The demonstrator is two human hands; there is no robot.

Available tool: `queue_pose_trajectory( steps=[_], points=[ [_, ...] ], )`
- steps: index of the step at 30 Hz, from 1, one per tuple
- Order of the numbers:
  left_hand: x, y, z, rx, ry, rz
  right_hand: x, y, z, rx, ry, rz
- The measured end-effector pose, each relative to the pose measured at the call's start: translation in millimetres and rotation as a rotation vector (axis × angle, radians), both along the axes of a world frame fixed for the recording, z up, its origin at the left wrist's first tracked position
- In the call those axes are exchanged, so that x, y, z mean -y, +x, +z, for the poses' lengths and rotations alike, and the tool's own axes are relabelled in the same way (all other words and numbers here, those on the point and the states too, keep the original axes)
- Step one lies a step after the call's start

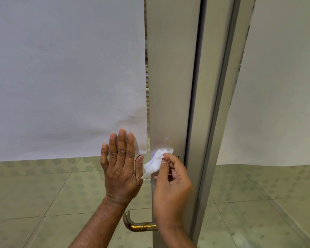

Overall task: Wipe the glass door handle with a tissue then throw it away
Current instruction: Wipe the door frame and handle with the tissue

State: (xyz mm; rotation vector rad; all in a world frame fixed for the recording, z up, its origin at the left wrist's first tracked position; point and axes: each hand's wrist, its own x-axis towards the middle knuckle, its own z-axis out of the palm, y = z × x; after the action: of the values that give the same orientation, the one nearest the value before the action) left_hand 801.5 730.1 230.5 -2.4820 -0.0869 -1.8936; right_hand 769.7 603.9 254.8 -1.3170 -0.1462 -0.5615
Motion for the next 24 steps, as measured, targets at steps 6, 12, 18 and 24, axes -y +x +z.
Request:
queue_pose_trajectory(
  steps=[6,12,18,24],
  points=[
    [-1,0,0,-0.006,0.0,0.004,15,4,-14,0.227,-0.628,-0.193],
    [-1,1,0,-0.013,-0.005,0.007,43,7,-39,0.256,-1.051,-0.11],
    [-1,0,0,-0.029,-0.012,0.006,102,4,-60,-0.052,-0.835,0.159],
    [-1,1,0,-0.011,-0.009,-0.012,114,-8,-65,0.259,-0.896,-0.029]
  ],
)
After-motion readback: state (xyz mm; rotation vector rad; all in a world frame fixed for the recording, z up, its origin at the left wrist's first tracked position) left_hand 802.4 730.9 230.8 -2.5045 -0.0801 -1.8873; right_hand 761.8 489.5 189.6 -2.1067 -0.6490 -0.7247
